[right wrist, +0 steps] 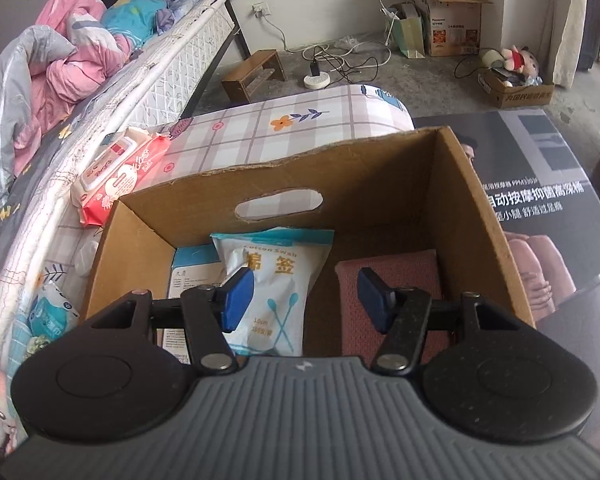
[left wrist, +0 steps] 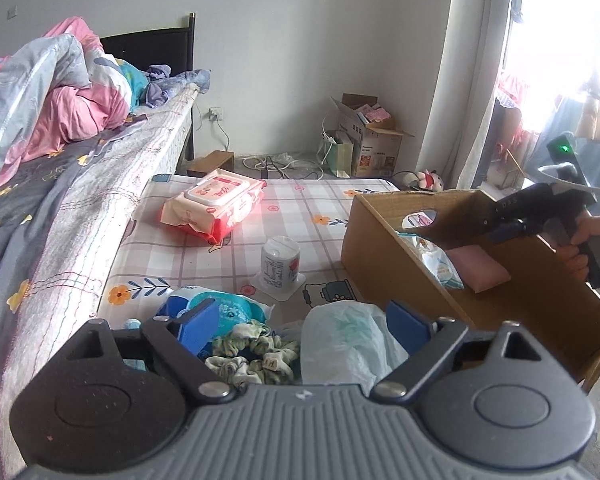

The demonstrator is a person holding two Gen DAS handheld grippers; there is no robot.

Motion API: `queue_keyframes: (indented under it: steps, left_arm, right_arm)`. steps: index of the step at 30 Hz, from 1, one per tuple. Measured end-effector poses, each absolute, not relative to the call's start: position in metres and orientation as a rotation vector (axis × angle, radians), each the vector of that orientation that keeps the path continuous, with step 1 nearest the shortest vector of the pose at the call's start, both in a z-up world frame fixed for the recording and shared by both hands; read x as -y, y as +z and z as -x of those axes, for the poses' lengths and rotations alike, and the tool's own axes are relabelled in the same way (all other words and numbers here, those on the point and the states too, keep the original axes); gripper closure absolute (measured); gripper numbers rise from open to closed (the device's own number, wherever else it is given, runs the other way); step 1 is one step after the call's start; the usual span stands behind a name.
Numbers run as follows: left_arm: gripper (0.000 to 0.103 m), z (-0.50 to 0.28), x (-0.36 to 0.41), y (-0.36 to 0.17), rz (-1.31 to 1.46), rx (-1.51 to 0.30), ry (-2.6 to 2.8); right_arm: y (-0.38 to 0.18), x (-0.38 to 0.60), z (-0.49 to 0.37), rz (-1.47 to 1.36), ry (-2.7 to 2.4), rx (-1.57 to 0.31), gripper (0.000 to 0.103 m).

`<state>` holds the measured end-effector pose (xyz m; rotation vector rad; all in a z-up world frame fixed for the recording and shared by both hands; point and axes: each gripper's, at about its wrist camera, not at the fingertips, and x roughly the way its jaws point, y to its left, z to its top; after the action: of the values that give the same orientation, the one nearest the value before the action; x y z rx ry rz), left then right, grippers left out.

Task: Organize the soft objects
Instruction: 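Carry the pink sponge with the right tool into the cardboard box and release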

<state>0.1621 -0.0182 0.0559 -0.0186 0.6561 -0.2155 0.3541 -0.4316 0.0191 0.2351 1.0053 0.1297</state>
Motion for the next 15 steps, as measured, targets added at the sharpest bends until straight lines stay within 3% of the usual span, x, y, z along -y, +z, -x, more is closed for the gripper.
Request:
queue_keyframes:
  steps: [8, 15]
  left_arm:
    - [0.011, -0.131, -0.011, 0.046, 0.068, -0.677, -0.176]
    - [0.011, -0.110, -0.028, 0.039, 0.090, -0.689, -0.161]
  right_arm:
    - [-0.026, 0.445, -0.343, -0.335, -0.045, -1.229, 0.045]
    - [-0.042, 0.450, -0.363, -0.425, -0.087, -1.186, 0.045]
